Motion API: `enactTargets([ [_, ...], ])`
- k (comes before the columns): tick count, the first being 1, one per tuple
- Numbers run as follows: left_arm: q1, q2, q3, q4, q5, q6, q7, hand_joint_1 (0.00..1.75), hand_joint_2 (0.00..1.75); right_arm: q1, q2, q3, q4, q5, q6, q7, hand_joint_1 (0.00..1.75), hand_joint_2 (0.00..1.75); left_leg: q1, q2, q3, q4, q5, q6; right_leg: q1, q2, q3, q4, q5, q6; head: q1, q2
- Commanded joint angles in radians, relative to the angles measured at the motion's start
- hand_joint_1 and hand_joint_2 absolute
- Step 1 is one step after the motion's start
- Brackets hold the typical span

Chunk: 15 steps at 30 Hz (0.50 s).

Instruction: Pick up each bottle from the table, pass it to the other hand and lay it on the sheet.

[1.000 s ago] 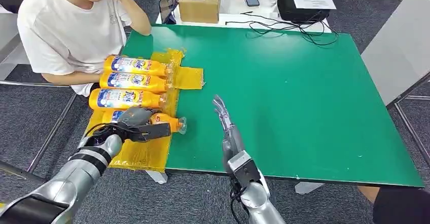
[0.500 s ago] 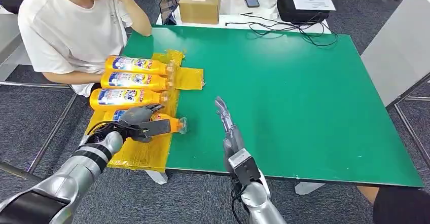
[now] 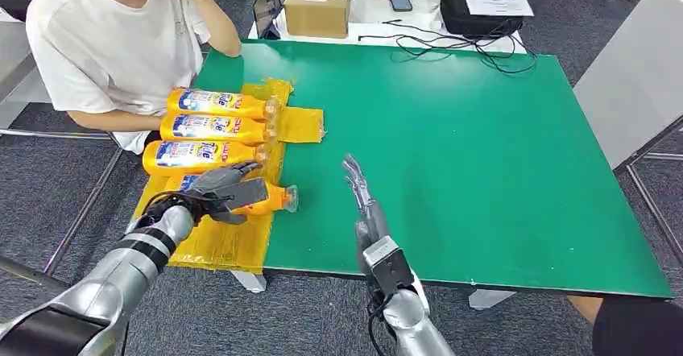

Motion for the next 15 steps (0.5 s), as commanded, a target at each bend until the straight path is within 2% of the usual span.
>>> enactTargets([
  [1,0.095,-0.027,0.07,-0.342,-0.011,0.148,0.044,0.0,1.75,0.007,-0.017,-0.024,0.026,0.019,-0.003,0.0,0.0,0.0,0.002,-0.003,0.001,0.001,-0.002,-0.001,0.002,0.0,0.003,0.0,-0.002,-0.001,0.0,0.0],
  [8,0.116,-0.112,0.16,-0.478,0.022,0.293,-0.008,0.0,1.75,0.027,0.001,-0.054,0.022,0.046,0.0,0.0,0.0,0.0,0.001,-0.003,-0.003,0.001,-0.002,-0.001,0.001,-0.001,-0.001,0.0,-0.002,-0.001,0.0,0.0],
  [15,0.14,-0.149,0.185,-0.583,0.159,0.263,-0.045,0.0,1.75,0.03,0.007,-0.057,0.025,0.067,-0.007,0.0,0.0,0.0,0.001,-0.002,-0.005,0.001,-0.001,-0.001,0.001,0.0,-0.003,0.0,-0.001,-0.001,0.0,0.0],
])
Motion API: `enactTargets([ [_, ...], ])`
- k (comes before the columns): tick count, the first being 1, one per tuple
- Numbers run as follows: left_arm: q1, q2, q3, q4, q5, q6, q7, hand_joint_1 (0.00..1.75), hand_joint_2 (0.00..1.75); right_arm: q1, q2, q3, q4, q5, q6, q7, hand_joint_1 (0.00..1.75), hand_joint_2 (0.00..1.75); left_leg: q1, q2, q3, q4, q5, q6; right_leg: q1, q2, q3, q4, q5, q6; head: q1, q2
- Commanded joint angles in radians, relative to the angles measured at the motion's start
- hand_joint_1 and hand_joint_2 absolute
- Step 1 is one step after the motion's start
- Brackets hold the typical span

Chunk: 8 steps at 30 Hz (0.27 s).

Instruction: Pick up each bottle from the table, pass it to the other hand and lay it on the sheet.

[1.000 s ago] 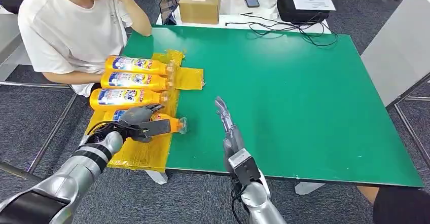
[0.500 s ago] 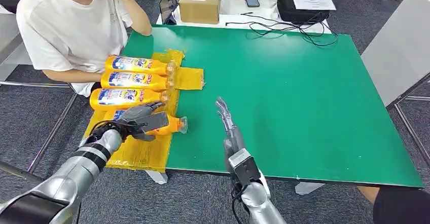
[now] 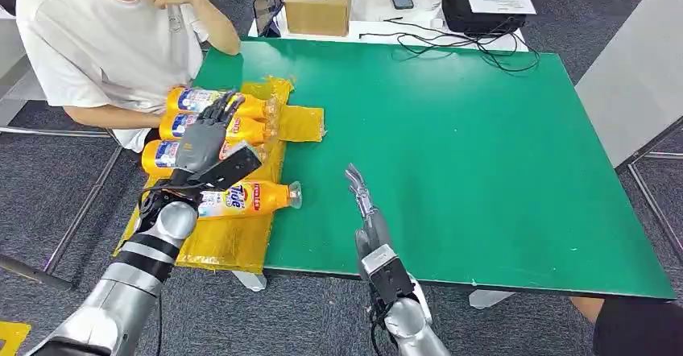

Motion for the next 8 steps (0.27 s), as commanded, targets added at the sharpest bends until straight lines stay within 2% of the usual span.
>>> enactTargets([
  [1,0.018,-0.074,0.066,-0.156,0.12,-0.035,-0.034,0.0,1.75,-0.008,0.004,-0.038,0.025,0.019,-0.005,0.0,0.0,0.0,0.001,-0.001,0.001,0.0,-0.001,-0.001,0.0,0.001,0.001,0.0,-0.001,-0.001,0.0,0.0],
  [5,0.035,-0.078,0.062,-0.175,0.135,-0.039,-0.045,0.0,1.75,-0.007,0.004,-0.042,0.024,0.019,-0.004,0.0,0.0,0.0,0.002,-0.001,0.003,0.0,-0.002,-0.001,0.001,0.001,0.003,0.0,-0.001,-0.002,0.0,0.0],
  [8,0.093,-0.119,0.077,-0.242,0.215,-0.025,-0.088,0.0,1.75,0.009,0.007,-0.047,-0.028,0.003,-0.062,0.0,0.0,0.0,0.001,-0.001,0.003,0.0,-0.002,-0.001,0.001,0.001,0.003,0.0,-0.001,-0.001,0.0,0.0],
])
